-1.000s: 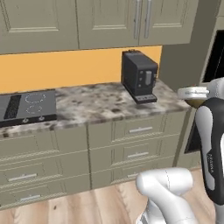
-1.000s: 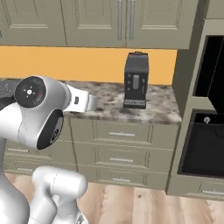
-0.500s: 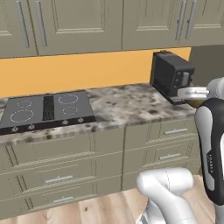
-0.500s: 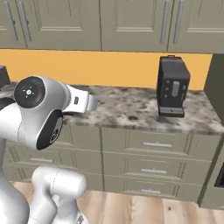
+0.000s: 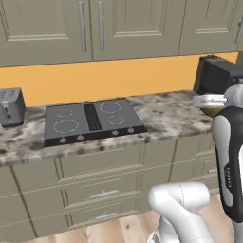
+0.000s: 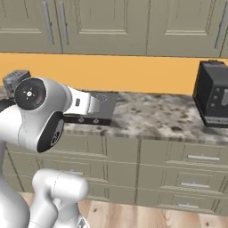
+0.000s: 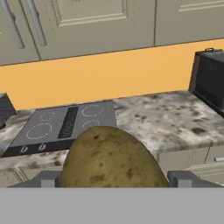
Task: Retrieve the reheated potato from the microwave, then place the potato, cheese, and condiment on the cutting board.
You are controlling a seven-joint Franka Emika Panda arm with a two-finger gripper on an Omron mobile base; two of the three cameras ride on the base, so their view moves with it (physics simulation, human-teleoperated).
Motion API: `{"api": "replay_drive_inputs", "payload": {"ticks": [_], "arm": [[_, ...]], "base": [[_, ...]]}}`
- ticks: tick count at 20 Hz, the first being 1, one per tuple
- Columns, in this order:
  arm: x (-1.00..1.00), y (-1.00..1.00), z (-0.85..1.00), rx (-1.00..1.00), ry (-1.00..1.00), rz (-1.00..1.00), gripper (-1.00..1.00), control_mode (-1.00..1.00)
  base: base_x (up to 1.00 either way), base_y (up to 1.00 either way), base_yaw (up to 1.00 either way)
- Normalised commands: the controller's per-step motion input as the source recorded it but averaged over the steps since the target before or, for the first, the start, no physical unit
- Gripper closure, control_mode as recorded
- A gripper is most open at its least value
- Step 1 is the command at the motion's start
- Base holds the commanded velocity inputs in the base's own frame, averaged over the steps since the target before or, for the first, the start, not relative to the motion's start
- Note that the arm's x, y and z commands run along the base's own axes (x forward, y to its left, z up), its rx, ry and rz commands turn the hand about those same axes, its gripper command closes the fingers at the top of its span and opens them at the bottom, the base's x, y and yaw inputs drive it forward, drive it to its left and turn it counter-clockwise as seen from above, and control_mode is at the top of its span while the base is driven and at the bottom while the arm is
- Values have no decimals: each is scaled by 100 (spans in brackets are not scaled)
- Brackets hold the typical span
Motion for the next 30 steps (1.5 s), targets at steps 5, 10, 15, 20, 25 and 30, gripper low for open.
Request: {"api": "replay_drive_inputs", "payload": {"ticks": [5,10,15,20,25,30], "arm": [[0,0,0,0,0,0,100,100],[0,0,0,0,0,0,100,100],[0,0,0,0,0,0,100,100],[0,0,0,0,0,0,100,100],[0,0,0,0,0,0,100,100],[0,0,0,0,0,0,100,100]], "base": [[27,88,0],[20,90,0],[20,90,0],[20,91,0],[19,91,0],[19,92,0]]}}
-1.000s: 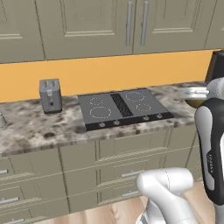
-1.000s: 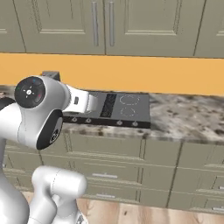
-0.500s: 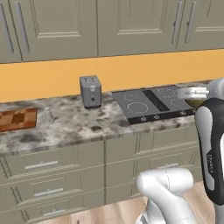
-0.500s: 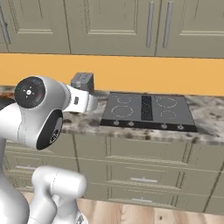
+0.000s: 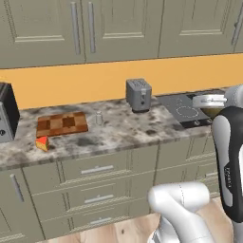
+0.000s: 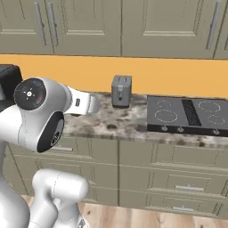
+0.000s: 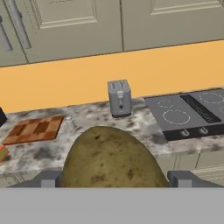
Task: Retrieve the reheated potato from the microwave, then place the potato, cheese, and condiment on the cutting board.
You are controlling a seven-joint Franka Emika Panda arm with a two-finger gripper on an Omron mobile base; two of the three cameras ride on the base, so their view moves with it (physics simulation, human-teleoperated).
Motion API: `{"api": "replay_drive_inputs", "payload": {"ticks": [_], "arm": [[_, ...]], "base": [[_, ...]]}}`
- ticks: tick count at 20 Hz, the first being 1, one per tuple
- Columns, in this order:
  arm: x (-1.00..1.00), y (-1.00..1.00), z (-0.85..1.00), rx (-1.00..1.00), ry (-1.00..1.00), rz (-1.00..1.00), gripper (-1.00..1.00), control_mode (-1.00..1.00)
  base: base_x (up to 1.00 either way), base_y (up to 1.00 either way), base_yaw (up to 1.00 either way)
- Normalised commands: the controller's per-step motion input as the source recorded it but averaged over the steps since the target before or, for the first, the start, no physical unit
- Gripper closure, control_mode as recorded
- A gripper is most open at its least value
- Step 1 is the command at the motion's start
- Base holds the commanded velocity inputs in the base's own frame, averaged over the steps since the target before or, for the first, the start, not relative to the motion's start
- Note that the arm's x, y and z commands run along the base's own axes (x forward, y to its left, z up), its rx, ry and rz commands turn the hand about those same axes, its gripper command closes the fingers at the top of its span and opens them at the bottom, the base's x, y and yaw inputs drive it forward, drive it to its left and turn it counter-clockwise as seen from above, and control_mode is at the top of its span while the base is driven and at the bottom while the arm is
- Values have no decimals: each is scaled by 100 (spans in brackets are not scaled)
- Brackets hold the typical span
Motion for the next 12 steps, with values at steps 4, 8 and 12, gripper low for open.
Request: {"api": "replay_drive_inputs", "payload": {"ticks": [4,8,12], "arm": [[0,0,0,0,0,0,100,100],[0,0,0,0,0,0,100,100],[0,0,0,0,0,0,100,100]], "base": [[21,91,0],[30,88,0],[50,70,0]]}}
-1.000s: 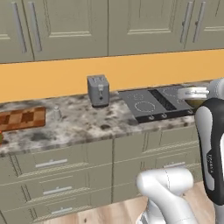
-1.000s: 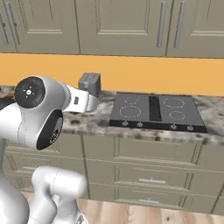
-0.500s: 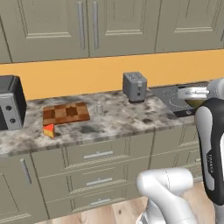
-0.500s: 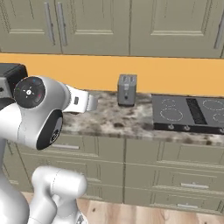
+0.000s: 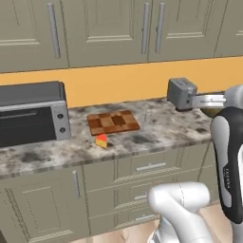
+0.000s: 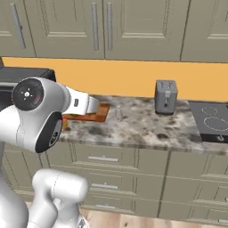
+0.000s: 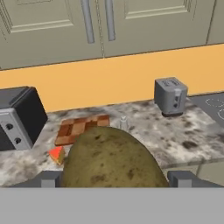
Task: Retrieve the reheated potato from the microwave, then place the potato, cheese, and condiment on the cutting board.
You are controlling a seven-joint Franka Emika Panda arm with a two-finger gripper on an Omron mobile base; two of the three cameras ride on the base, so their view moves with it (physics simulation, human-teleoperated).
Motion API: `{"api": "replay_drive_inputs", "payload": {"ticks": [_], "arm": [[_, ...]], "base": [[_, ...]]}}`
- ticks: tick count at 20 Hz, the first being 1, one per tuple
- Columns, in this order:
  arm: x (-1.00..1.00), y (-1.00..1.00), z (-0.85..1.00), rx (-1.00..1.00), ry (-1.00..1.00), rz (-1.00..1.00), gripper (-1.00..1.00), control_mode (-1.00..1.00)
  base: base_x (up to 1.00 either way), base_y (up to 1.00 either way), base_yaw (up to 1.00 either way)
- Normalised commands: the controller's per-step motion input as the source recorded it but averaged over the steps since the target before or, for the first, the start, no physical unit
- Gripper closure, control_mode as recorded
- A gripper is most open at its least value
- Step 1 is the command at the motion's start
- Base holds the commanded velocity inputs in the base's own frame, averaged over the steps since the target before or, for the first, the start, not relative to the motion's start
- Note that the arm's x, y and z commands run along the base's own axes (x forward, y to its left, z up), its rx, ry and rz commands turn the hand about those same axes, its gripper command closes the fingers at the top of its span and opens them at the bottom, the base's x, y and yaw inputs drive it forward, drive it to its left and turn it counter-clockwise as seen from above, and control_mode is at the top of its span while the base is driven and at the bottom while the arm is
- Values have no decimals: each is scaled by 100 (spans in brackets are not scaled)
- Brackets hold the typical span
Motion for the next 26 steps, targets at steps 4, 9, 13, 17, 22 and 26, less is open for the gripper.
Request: {"api": "replay_drive_inputs", "payload": {"ticks": [4,9,13,17,22,26], "arm": [[0,0,0,0,0,0,100,100],[0,0,0,0,0,0,100,100],[0,0,0,0,0,0,100,100],[0,0,0,0,0,0,100,100],[0,0,0,0,0,0,100,100],[0,0,0,0,0,0,100,100]], "base": [[57,42,0],[27,27,4],[29,29,4],[44,33,4],[48,32,3],[52,31,0]]}}
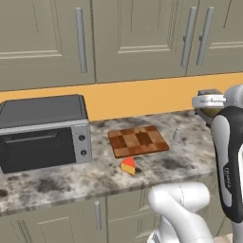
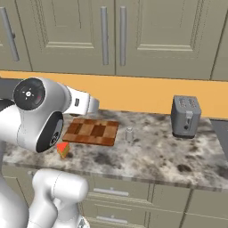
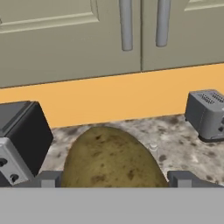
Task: Retrieve the reheated potato from the microwave, then place the potato, cheese, and condiment on the cutting board.
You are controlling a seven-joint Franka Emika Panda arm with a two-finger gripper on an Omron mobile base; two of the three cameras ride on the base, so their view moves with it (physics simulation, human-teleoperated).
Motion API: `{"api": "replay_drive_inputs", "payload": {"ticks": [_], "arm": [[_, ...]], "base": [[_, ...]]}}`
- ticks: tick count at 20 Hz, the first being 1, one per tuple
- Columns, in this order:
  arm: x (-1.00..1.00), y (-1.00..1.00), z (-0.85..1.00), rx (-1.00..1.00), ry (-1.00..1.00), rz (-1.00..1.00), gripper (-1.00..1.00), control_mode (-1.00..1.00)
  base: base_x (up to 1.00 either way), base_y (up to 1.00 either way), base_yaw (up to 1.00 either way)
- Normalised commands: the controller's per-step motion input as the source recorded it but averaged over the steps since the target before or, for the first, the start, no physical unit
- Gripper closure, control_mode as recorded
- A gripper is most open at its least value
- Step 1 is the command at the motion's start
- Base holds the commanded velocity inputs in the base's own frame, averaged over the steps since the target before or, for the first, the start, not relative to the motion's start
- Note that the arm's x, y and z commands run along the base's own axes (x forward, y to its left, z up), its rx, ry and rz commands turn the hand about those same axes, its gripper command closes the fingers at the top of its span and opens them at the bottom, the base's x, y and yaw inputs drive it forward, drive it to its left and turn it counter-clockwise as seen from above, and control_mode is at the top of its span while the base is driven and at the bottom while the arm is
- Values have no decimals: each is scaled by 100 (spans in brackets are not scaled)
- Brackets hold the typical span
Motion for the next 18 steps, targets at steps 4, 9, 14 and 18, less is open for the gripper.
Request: {"api": "replay_drive_inputs", "payload": {"ticks": [4,9,14,18], "arm": [[0,0,0,0,0,0,100,100],[0,0,0,0,0,0,100,100],[0,0,0,0,0,0,100,100],[0,0,0,0,0,0,100,100]], "base": [[46,32,0],[49,31,0],[38,26,0],[0,1,2]]}}
